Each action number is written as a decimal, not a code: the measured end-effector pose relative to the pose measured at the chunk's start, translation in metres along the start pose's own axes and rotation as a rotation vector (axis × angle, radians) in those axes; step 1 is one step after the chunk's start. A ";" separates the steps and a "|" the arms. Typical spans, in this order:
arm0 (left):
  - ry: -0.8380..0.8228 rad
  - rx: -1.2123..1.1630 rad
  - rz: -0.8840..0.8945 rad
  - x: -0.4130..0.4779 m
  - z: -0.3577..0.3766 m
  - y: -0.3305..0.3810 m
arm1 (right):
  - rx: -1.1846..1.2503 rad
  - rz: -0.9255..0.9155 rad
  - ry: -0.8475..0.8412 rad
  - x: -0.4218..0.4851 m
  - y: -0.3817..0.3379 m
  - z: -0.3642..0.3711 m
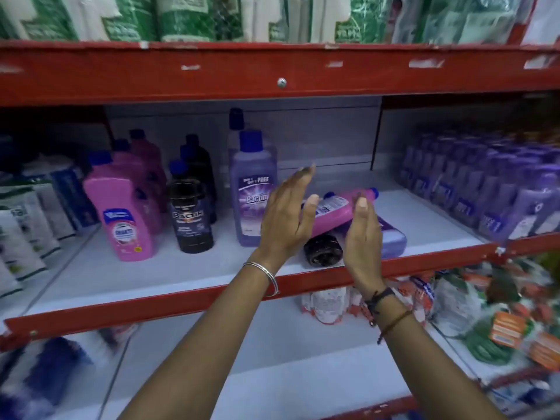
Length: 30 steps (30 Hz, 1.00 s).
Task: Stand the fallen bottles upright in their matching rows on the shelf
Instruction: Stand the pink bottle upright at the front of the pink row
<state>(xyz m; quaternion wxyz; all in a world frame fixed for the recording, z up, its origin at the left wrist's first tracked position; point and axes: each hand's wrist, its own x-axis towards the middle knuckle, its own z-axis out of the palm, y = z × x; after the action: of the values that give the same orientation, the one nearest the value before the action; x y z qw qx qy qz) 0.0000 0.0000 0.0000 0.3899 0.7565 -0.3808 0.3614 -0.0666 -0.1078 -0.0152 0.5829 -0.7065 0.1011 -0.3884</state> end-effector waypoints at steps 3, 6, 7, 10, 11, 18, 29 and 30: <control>-0.056 -0.001 -0.156 0.010 0.021 -0.004 | -0.055 0.092 0.006 0.014 0.017 -0.004; -0.160 0.032 -0.297 0.026 0.044 -0.008 | -0.114 0.182 -0.055 0.028 0.028 -0.005; -0.215 0.056 -0.345 0.034 0.050 -0.011 | -0.119 0.203 -0.068 0.033 0.029 -0.006; -0.479 0.129 -0.547 0.052 0.068 -0.029 | -0.124 0.226 -0.075 0.043 0.031 -0.007; -0.570 0.147 -0.584 0.057 0.071 -0.034 | -0.132 0.213 -0.061 0.046 0.034 -0.006; -0.614 -0.012 -0.639 0.065 0.069 -0.036 | -0.125 0.195 -0.031 0.058 0.047 -0.001; -0.373 -0.329 -0.628 0.016 -0.008 -0.034 | 0.238 0.165 0.014 0.008 0.006 0.018; -0.354 -0.362 -0.635 0.009 -0.019 -0.036 | 0.248 0.149 -0.003 0.001 0.001 0.024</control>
<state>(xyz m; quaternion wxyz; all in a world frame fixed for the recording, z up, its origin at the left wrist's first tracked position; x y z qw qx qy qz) 0.0304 0.0282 0.0046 0.5372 0.8064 -0.2469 0.0143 -0.0497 -0.0912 -0.0158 0.6932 -0.6199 0.1038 -0.3526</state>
